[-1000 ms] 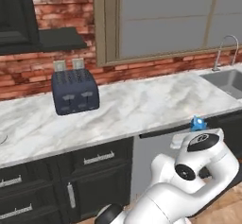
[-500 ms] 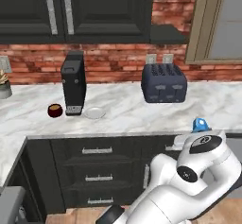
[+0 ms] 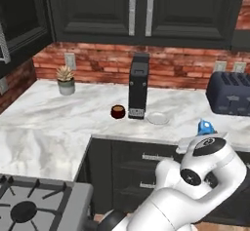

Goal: Take a sugar cube from the saucer and place it inside the coffee. Then, grab milk from the fridge and place it next to the coffee on the counter to sweeten the coffee.

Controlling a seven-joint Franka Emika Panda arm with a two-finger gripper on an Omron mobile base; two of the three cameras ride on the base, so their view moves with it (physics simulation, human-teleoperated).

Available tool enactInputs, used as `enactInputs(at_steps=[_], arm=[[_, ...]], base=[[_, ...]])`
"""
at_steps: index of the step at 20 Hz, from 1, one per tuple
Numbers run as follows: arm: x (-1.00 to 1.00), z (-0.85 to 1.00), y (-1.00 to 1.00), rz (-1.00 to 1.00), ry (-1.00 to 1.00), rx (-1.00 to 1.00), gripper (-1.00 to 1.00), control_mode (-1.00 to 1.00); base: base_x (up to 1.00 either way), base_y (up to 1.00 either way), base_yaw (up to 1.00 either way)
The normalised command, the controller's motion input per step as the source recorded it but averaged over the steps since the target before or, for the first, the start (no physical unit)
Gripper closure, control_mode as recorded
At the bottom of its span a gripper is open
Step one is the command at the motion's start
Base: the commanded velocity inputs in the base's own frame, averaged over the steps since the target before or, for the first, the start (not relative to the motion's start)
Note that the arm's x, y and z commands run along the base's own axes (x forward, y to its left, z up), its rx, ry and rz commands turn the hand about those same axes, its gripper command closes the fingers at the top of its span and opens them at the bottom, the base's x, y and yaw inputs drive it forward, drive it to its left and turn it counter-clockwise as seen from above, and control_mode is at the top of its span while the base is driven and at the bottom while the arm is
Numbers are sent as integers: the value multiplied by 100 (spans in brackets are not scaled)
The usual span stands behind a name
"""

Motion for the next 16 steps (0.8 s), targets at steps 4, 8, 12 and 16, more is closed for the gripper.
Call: enactInputs(at_steps=[4,8,12,16], arm=[[0,0,0,0,0,0,100,100],[0,0,0,0,0,0,100,100],[0,0,0,0,0,0,100,100],[0,0,0,0,0,0,100,100]], base=[[2,-28,40],[7,19,54],[53,2,54],[58,-6,52]])
